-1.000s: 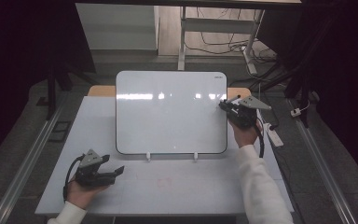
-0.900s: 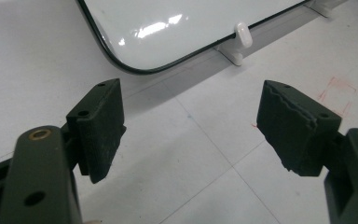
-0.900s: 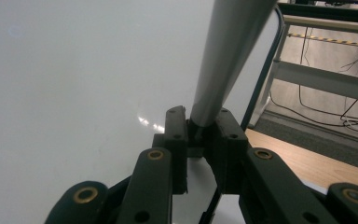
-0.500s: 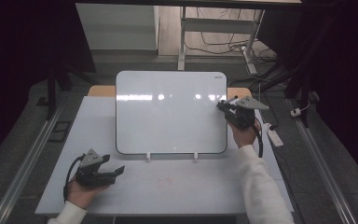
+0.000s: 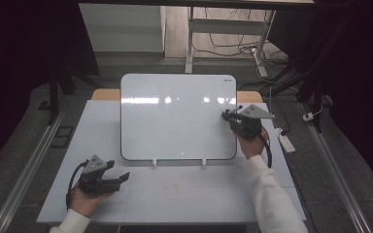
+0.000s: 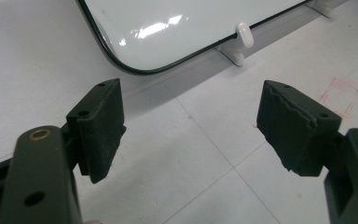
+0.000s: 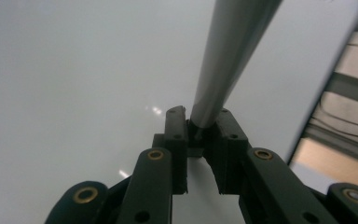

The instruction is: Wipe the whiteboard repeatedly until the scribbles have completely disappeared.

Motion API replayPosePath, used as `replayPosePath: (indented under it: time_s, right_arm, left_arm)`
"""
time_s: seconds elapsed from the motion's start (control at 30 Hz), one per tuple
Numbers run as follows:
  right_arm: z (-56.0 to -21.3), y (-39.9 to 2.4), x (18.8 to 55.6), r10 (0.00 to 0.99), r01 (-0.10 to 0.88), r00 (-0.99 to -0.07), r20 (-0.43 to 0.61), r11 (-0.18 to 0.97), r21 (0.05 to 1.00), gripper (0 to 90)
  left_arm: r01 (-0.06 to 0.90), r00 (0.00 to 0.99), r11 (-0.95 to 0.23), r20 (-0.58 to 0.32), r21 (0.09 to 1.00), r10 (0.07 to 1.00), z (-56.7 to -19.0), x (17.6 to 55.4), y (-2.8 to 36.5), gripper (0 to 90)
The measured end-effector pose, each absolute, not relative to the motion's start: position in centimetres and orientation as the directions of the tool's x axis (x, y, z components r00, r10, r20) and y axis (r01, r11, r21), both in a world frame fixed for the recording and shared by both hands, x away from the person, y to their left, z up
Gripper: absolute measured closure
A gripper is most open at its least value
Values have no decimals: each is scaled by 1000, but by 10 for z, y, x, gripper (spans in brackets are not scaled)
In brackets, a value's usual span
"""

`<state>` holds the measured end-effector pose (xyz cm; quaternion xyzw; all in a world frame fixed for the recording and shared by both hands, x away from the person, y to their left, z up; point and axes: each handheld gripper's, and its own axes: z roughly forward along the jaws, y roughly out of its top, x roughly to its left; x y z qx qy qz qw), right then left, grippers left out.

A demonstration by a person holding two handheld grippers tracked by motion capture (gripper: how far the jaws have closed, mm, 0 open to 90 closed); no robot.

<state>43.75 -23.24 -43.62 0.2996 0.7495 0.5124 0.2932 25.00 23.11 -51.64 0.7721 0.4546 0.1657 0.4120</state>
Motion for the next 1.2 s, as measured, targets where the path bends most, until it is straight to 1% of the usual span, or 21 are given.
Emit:
replayPosePath:
  time_s: [0.07,0.17,0.23,0.43,0.5,0.57,0.7,0.83,1.03,1.2]
  right_arm:
    - [-429,-235,446,778,159,-620,-103,253,954,778]
    - [-429,-234,447,783,158,-613,-101,247,956,778]
    - [-432,-231,442,768,164,-634,-88,245,956,778]
    - [-448,-205,423,678,167,-726,-110,328,930,778]
    - [-452,-195,417,646,155,-751,-137,375,914,778]
    - [-453,-192,414,643,151,-751,-152,391,908,777]
    - [-445,-203,406,670,171,-738,-78,297,939,778]
    - [-438,-210,385,667,178,-744,-38,254,951,777]
    - [-442,-215,360,645,222,-764,27,223,949,777]
    - [-450,-215,347,619,267,-782,72,228,936,777]
  left_arm:
    - [566,531,-246,-120,787,839,-516,250,232,239]
    - [568,532,-246,-121,786,838,-517,251,232,239]
    - [566,534,-248,-121,786,837,-517,251,232,239]
    - [563,534,-248,-118,788,837,-516,250,232,239]
    - [562,533,-245,-119,790,838,-515,250,232,239]
    - [560,532,-243,-119,792,838,-515,250,232,239]
    - [557,533,-240,-120,795,838,-514,249,232,239]
    - [554,536,-241,-120,797,836,-514,249,232,239]
    - [549,535,-236,-120,802,836,-512,248,230,239]
    - [543,534,-234,-116,807,838,-511,247,229,240]
